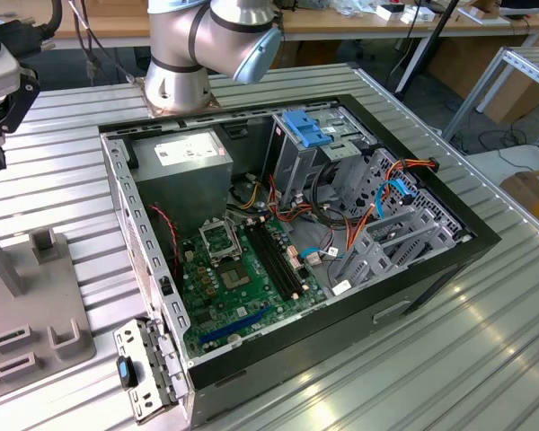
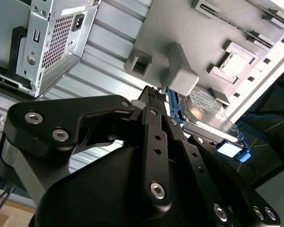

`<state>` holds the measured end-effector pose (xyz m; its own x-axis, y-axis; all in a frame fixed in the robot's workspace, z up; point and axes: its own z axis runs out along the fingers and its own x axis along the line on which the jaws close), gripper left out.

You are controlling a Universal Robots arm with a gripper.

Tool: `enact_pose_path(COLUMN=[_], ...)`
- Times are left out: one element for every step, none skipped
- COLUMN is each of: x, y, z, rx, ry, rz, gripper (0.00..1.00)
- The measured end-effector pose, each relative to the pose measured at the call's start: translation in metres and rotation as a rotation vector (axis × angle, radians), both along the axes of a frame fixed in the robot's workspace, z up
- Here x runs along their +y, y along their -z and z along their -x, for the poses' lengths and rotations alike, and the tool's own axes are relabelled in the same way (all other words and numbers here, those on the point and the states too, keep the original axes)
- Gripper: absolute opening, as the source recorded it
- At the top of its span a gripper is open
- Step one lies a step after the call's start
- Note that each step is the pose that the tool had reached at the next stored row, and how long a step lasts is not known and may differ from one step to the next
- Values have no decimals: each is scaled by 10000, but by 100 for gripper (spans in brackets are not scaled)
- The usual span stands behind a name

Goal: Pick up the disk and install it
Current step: 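Reach for the disk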

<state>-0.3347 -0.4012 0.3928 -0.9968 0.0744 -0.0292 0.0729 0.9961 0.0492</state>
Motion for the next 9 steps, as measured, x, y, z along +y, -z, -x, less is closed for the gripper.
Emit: enact_pose_path(x=[0,0,0,0,0,0,0,0,0], y=[0,1,3,4,5,6,7,10,11], z=[32,81,127,170,214,238,262,302,327], rx=[0,-1,-1,-1,0,1,0,0,-1], ry=[-1,-1,-1,-1,-2,-2,-2,-1,-2], rz=[1,0,0,0,1,1,2,2,2], gripper=[11,11,11,11,11,11,11,11,11])
